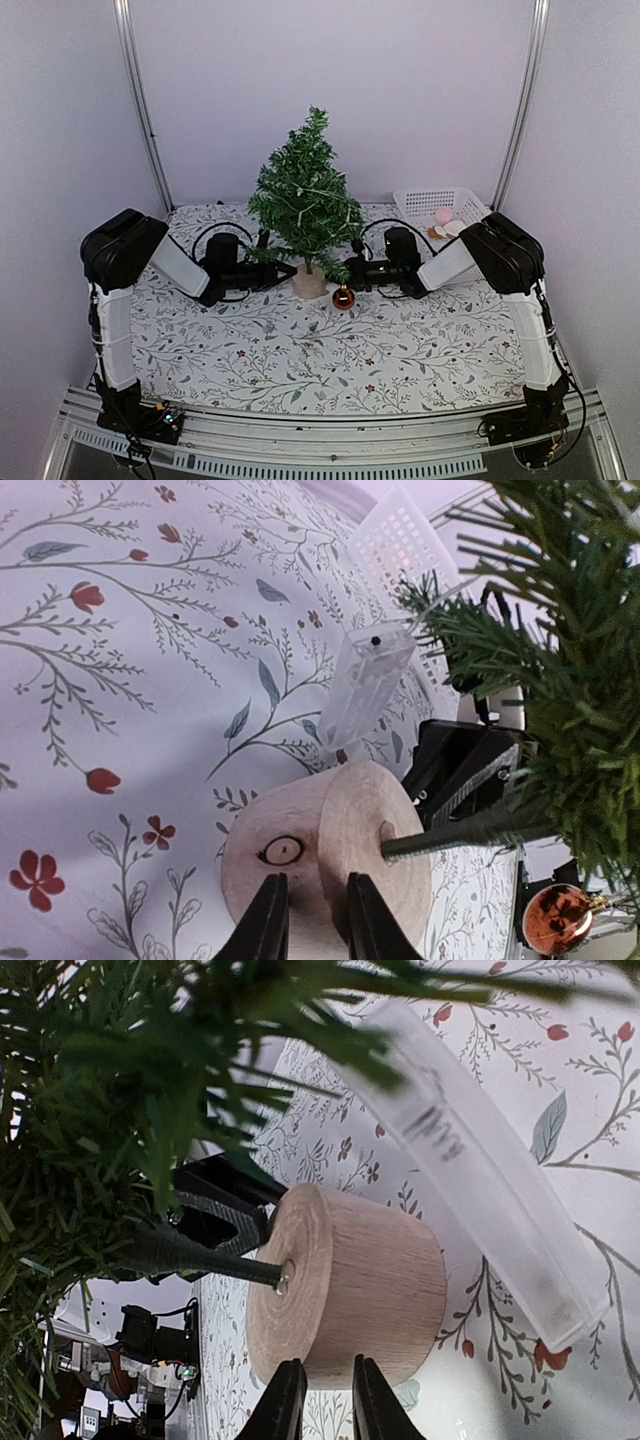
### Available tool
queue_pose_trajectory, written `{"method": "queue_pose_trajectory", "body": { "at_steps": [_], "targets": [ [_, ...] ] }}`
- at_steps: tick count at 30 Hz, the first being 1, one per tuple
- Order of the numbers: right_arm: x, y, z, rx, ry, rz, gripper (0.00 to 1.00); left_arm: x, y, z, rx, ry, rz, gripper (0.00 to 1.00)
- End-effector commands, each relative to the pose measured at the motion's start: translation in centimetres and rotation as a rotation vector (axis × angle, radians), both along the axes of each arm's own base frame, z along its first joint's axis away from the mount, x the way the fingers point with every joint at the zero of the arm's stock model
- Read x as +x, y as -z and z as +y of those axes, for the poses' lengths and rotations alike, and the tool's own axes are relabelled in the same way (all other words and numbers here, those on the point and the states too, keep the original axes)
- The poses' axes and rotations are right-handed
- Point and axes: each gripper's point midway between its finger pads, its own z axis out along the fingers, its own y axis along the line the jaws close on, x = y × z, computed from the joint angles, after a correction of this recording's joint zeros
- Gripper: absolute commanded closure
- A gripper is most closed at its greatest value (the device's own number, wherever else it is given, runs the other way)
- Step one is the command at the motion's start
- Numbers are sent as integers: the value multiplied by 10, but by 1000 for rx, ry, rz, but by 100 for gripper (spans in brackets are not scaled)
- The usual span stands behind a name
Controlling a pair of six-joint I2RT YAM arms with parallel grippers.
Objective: Decorate the small christmas tree
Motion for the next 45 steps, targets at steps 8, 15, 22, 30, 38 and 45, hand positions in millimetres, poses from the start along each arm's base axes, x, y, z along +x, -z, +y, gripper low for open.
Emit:
{"method": "queue_pose_trajectory", "body": {
  "at_steps": [8, 15, 22, 30, 38, 45],
  "targets": [
    [17, 12, 16, -51, -10, -59, 80, -37, 6, -6, -9, 40, 26, 80],
    [30, 9, 23, -64, -5, -103, 80, -48, 9, -7, -17, 53, 39, 81],
    [34, 13, 25, -67, 0, -110, 80, -59, 6, -4, -38, 44, 50, 82],
    [44, 16, 24, -83, 27, -132, 79, -71, 7, 3, -41, 29, 63, 82],
    [66, 3, 2, -139, 126, -191, 75, -71, -1, 13, -61, -29, 52, 81],
    [84, -35, -23, -199, 252, -290, 72, -55, -14, 31, -64, -114, 11, 77]
  ]
}}
